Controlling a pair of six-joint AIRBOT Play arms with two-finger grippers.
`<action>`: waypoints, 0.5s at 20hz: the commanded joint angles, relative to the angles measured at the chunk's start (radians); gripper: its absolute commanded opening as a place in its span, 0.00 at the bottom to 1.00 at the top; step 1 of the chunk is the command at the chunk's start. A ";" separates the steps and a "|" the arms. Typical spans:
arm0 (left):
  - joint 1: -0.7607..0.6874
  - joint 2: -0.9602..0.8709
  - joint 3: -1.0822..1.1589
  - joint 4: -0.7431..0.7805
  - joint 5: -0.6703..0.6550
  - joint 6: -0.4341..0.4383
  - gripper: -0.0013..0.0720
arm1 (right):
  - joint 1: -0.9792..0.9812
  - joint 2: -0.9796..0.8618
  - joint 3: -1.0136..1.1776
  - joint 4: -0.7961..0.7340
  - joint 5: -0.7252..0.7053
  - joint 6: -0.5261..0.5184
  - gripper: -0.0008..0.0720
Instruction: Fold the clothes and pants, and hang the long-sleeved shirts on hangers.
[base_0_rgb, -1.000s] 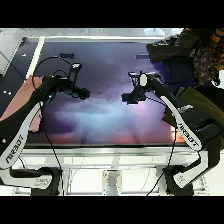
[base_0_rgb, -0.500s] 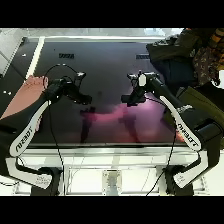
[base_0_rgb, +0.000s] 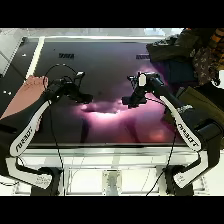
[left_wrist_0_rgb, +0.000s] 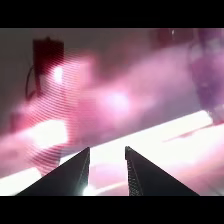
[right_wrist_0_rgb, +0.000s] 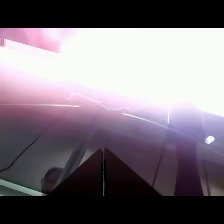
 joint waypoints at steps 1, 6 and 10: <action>0.000 0.026 0.001 -0.003 -0.014 -0.004 0.39 | 0.001 0.000 0.001 0.000 -0.010 0.000 0.03; 0.000 0.030 0.001 -0.002 0.031 -0.004 0.39 | 0.001 0.000 0.001 0.000 -0.009 0.000 0.03; 0.000 0.034 0.000 0.003 0.070 -0.004 0.39 | 0.001 0.000 0.001 0.000 -0.009 0.000 0.03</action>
